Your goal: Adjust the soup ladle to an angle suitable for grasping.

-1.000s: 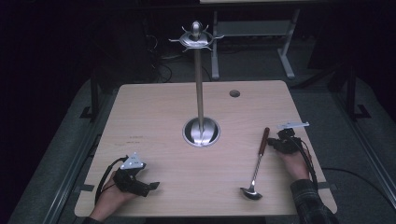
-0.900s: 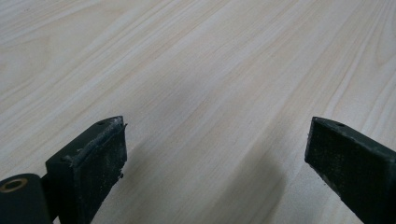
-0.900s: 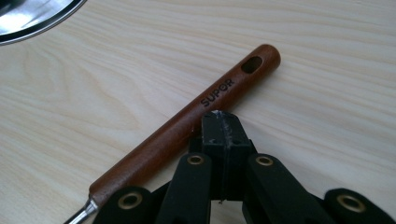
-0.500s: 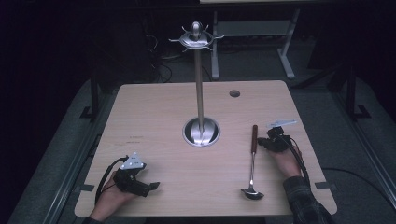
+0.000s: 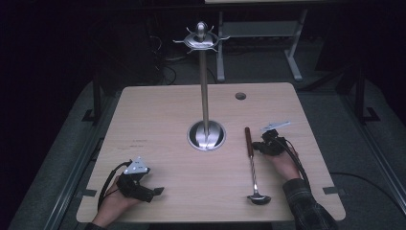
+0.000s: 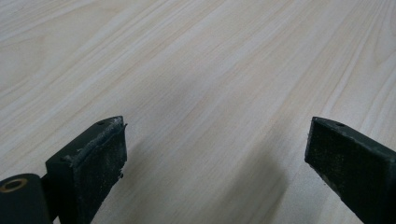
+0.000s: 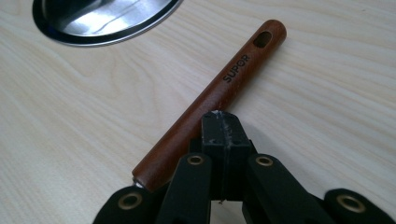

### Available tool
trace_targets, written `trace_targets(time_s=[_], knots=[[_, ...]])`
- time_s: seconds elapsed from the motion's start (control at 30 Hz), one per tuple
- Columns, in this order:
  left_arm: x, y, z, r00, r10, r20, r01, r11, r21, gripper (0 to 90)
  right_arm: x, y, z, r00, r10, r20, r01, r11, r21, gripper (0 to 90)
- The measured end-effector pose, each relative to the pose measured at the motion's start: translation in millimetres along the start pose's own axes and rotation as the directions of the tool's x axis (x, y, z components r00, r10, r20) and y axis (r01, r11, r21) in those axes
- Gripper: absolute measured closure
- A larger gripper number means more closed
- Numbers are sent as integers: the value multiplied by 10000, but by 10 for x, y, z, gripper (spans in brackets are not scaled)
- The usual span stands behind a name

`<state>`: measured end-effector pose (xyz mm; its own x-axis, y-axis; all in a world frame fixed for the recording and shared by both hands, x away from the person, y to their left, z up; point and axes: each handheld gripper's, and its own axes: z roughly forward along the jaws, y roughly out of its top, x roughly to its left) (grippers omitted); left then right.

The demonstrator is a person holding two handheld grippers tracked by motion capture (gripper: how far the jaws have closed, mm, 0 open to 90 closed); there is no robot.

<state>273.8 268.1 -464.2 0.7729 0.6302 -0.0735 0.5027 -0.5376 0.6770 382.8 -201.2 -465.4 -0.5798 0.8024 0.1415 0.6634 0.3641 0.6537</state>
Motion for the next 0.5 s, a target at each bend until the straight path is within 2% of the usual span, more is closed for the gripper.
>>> trace_targets(time_s=[0.5], knots=[[-6,1,4,10000,4,2,-4,10000,-15,50,193,67,62,9945,-655,-818,670,9976,160,900]])
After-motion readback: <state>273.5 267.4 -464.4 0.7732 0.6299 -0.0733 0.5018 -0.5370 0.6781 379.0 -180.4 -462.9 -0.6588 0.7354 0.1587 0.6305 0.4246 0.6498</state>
